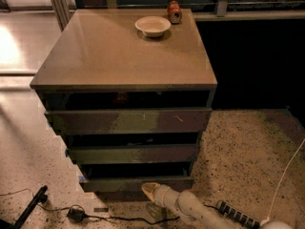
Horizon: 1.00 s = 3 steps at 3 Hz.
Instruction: Close bottom drawer
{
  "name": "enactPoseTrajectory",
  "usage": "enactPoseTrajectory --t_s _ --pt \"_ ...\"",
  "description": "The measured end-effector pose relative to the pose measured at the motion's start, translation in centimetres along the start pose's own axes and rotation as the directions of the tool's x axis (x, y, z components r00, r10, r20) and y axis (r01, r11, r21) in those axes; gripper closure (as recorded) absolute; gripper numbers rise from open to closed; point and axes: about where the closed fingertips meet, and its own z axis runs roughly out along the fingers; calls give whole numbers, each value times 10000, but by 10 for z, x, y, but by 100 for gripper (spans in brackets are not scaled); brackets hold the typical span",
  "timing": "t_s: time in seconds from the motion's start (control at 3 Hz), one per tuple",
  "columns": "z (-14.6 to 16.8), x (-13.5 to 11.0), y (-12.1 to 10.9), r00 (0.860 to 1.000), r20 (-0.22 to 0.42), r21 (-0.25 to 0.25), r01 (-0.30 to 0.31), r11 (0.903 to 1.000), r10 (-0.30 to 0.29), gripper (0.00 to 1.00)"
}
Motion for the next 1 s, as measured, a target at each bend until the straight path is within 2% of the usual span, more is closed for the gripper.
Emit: enactPoseTrajectory --t_s 0.33,0.67,1.0 --pt "2 3 3 10000 -42 -14 -57 10000 57 100" --pt "9 -3 -4 9997 228 335 -37 9994 29 100" --pt "21 -24 -26 9947 934 1066 338 9937 -439 100"
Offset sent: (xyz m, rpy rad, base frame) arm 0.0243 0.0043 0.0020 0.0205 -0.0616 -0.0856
